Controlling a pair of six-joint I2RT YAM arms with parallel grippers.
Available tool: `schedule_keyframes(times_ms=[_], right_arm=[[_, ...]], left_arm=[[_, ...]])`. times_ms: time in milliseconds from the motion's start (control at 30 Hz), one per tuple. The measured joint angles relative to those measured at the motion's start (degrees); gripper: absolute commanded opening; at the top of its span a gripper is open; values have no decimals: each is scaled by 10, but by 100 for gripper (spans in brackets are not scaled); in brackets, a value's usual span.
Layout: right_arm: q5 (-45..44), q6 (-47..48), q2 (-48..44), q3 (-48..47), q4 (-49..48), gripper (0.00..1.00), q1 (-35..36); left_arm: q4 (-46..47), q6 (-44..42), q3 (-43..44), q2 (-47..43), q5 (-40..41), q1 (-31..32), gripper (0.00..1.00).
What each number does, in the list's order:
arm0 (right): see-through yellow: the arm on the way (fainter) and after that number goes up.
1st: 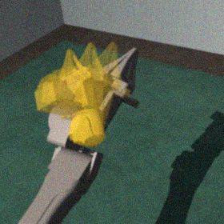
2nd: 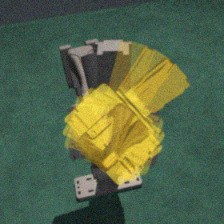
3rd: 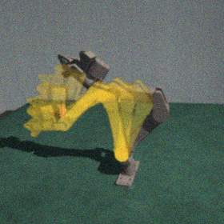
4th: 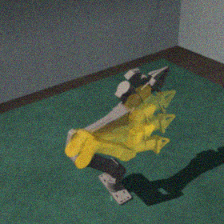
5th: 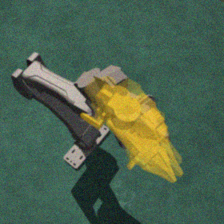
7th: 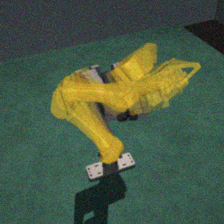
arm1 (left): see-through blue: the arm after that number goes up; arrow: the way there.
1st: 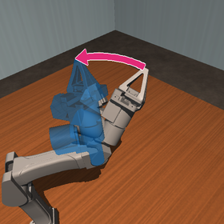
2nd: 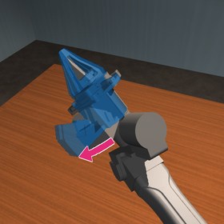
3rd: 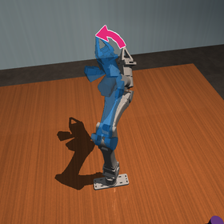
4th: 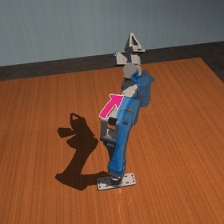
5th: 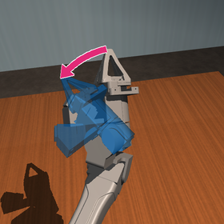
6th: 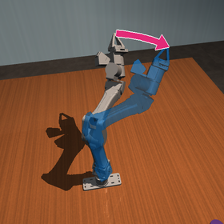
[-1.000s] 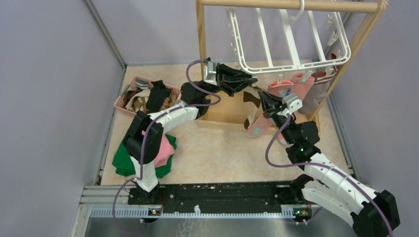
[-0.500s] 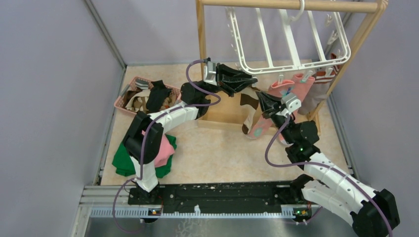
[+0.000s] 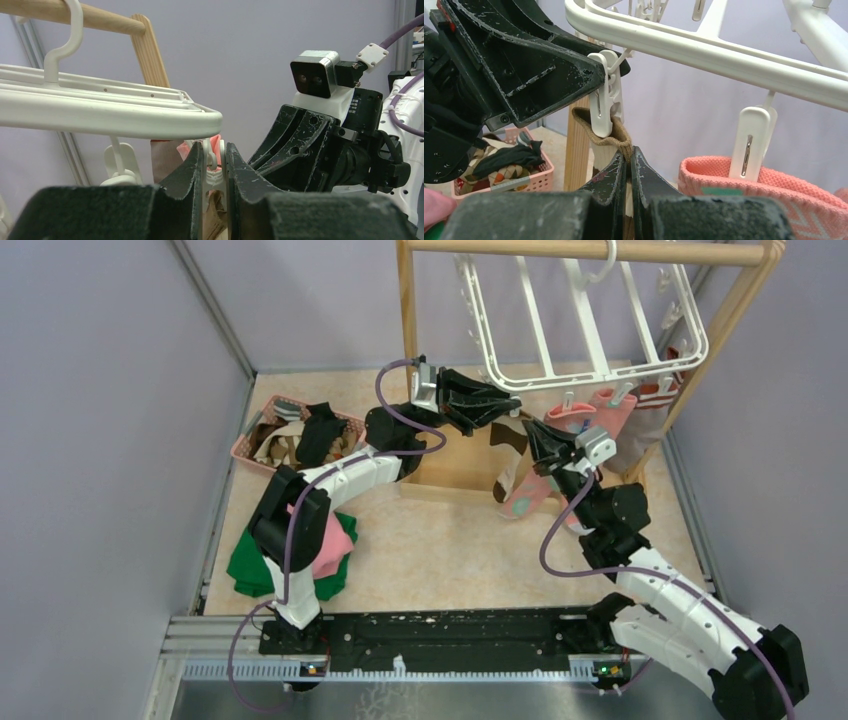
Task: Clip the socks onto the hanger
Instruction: Open the clamp at the hanger.
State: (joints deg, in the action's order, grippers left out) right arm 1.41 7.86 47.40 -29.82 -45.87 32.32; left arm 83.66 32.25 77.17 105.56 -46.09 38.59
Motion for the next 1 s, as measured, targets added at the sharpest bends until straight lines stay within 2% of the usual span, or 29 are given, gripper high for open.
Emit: schedule_keyframes(times_ms=[1000], right_arm=[[36, -7, -31, 0, 0, 0, -2]], left_arm=[[3, 2, 9, 9, -2, 0, 7]])
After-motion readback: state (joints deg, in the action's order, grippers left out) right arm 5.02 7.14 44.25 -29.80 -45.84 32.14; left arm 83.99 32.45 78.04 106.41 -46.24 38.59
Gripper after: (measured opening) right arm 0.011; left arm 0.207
